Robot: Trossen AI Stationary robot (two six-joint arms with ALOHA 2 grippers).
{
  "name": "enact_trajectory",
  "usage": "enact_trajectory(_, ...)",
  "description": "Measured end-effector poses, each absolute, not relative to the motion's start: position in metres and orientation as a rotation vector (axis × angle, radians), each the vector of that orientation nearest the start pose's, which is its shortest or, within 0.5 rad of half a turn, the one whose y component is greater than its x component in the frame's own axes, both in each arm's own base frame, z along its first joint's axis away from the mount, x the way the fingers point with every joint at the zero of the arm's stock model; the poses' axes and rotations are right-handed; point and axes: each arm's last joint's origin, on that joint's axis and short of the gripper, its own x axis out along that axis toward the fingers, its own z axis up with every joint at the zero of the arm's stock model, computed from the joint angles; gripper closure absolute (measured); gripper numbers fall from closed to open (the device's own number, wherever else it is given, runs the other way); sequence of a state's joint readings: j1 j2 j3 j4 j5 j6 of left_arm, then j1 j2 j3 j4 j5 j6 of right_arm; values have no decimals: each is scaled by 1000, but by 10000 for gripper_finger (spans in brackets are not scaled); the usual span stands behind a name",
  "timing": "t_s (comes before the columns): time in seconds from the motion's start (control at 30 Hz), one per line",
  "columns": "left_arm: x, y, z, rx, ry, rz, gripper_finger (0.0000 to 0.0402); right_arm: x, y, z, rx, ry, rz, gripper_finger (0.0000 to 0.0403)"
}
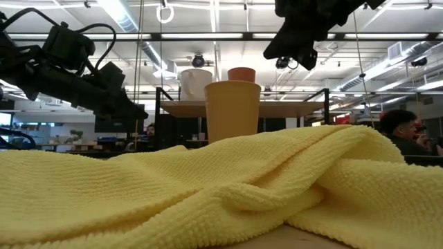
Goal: Stack small to large cups/mugs on shelf
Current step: Put the yellow cup on the shelf
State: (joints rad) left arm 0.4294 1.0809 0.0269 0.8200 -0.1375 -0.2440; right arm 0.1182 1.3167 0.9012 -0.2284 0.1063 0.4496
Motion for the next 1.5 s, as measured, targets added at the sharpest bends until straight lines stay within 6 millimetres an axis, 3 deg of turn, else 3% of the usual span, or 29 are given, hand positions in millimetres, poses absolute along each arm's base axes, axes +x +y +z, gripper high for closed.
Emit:
enact_trajectory(0.23,146,71,131,-270,165,590,381,282,30,252,397,641,-132,352)
enact_trajectory(0.47,146,71,131,-270,162,590,395,311,34,247,389,679,-106,319)
enact_trajectory(0.83,146,71,128,-281,189,592,371,335,29,272,300,839,-272,325)
enact_trajectory(1.13,146,71,128,-281,191,592,392,343,30,257,263,966,-290,325)
enact_trajectory(1.5,146,71,128,-283,197,593,376,349,30,246,255,992,-296,325)
